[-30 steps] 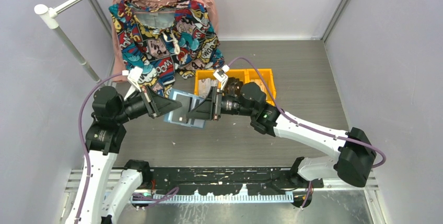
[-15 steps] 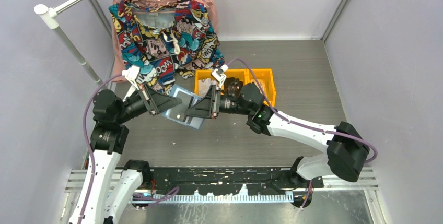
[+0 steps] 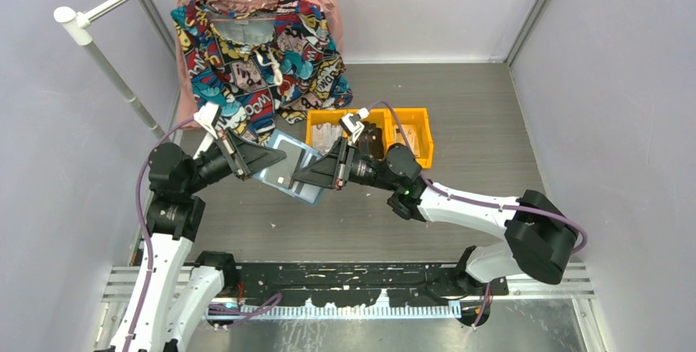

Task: Take the credit cards out of the card holder
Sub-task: Remove the credit card from the card holder, then place the credit card in the storage box, then remove the credit card from the card holder.

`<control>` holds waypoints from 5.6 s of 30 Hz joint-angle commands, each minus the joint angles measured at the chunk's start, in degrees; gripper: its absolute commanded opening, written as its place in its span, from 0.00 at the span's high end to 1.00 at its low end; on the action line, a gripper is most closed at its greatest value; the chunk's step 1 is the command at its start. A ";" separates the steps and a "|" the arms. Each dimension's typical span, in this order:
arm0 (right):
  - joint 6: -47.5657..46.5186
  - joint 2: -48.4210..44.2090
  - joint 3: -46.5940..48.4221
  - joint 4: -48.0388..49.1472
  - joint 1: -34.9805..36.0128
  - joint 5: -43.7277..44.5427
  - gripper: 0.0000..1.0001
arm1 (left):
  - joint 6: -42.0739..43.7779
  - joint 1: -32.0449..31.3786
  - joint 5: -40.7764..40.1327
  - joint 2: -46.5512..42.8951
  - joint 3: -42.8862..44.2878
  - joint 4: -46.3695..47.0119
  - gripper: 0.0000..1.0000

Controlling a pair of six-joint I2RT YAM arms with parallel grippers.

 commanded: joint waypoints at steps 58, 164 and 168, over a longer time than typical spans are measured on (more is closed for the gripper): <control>1.89 0.66 -1.26 9.00 1.17 17.24 0.84 | -0.29 -0.36 5.61 -0.90 0.76 1.41 1.00; -56.86 7.76 49.34 -81.36 2.74 -19.14 0.48 | 74.65 -0.14 26.08 11.21 23.00 -64.32 0.98; -53.35 7.25 47.16 -75.70 2.76 -18.36 0.97 | 73.86 -0.09 24.78 11.11 23.00 -63.81 0.80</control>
